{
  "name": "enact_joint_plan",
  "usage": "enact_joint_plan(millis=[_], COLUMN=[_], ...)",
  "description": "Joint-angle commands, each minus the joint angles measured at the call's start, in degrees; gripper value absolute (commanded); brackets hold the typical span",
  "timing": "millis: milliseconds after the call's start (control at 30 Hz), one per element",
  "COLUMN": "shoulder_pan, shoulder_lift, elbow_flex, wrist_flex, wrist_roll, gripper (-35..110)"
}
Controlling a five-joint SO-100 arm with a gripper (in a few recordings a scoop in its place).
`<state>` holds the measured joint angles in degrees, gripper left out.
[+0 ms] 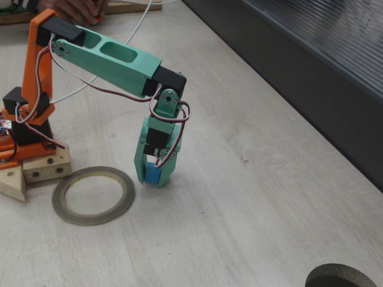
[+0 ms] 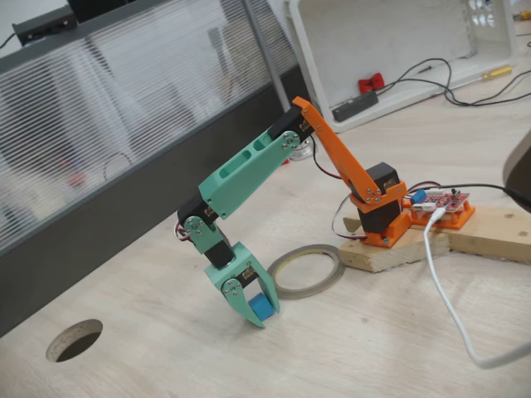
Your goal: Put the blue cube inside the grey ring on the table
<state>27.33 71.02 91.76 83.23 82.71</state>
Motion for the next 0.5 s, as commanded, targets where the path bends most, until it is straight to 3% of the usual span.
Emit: enact_joint_plan(millis=[0,467], shoulder_pan=[0.4,0.4], shoulder_lift=[1.2,1.3], elbow_flex=[-0.1,-0.1], wrist_flex=[0.5,0.5], wrist_roll=[0.4,0.6], gripper=[20,14])
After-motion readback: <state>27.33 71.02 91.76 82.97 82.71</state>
